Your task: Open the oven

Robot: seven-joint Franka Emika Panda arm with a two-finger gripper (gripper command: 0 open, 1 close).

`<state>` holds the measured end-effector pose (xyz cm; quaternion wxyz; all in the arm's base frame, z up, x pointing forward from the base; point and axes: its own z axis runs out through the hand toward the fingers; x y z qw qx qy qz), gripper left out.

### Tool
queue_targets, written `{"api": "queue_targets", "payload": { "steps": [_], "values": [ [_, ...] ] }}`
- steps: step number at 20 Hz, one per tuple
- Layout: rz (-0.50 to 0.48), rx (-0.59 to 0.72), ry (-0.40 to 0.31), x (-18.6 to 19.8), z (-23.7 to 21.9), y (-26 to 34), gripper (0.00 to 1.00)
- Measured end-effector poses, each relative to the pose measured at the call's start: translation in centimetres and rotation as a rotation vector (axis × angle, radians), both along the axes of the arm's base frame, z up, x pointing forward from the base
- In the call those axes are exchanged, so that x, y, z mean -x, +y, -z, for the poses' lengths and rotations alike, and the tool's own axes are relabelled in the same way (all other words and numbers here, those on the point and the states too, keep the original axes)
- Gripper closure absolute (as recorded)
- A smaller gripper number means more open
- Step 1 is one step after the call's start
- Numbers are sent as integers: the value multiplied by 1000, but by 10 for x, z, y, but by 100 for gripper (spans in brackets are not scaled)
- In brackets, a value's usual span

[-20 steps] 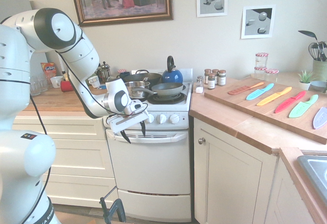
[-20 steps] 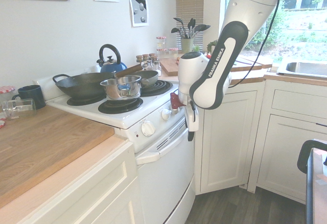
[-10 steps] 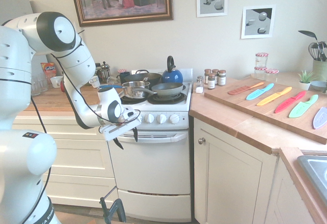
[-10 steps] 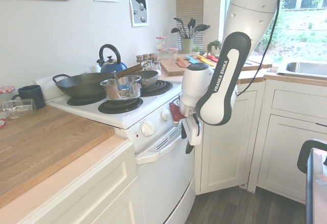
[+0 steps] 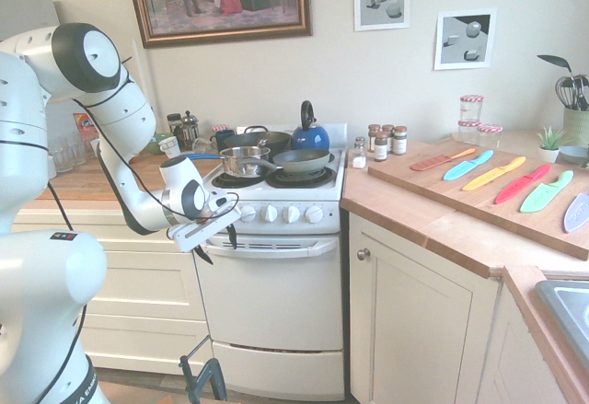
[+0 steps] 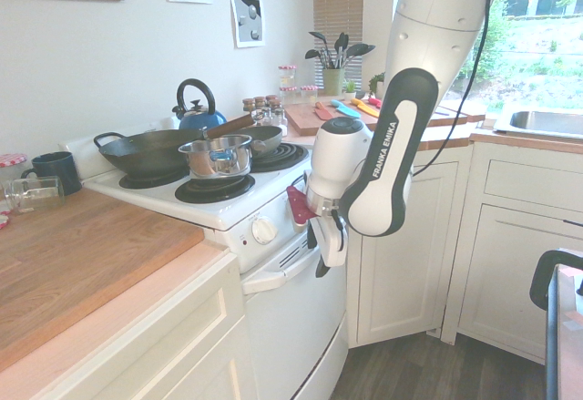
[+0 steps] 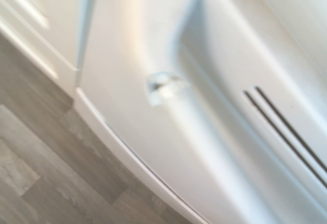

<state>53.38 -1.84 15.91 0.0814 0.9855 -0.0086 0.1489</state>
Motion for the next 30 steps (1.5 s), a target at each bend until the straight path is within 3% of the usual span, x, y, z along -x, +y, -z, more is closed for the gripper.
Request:
{"api": "queue_targets", "payload": {
  "steps": [8,13,16,19,21,25,30],
  "values": [
    [29,-8,15,-3,20,-1,0],
    [23,-21,-18,12,26,-3,0],
    [54,-33,11,47,46,-4,0],
    [110,-45,129,108,86,-3,0],
    [140,-55,162,136,102,-3,0],
    [185,-85,138,153,104,-10,0],
    [218,-107,106,163,68,-16,0]
  ]
}}
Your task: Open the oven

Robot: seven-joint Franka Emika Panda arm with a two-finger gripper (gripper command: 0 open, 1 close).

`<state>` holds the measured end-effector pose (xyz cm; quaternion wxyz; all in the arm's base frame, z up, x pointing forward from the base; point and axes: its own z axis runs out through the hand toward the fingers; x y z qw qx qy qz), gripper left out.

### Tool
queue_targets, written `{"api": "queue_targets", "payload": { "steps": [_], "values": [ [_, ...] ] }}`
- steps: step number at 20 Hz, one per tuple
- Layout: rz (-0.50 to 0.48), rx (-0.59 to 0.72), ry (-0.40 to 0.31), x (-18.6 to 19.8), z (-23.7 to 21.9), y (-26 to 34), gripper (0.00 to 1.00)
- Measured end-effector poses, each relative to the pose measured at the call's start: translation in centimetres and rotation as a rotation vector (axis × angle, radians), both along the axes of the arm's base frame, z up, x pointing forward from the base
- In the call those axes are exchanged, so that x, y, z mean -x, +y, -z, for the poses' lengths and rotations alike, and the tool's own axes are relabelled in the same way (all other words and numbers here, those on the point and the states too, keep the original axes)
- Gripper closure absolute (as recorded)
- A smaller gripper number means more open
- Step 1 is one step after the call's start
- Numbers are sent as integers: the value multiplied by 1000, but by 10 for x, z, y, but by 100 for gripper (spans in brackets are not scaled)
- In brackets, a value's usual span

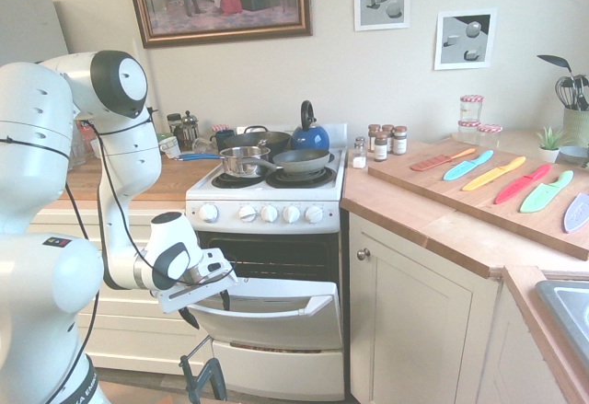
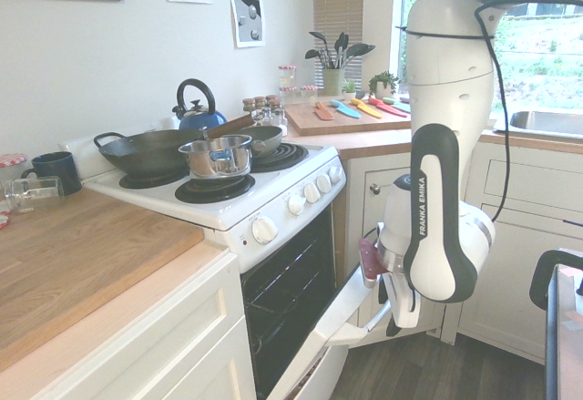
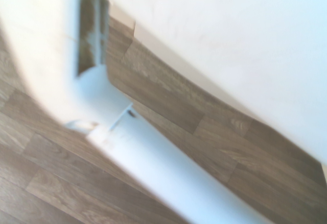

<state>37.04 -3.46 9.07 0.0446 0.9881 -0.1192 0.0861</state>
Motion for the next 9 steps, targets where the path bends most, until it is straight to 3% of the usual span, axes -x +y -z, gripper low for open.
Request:
{"api": "queue_targets", "payload": {
  "steps": [5,9],
  "values": [
    [37,-10,-4,-17,-32,3,0],
    [183,-25,-8,-28,-73,-2,0]
  ]
}}
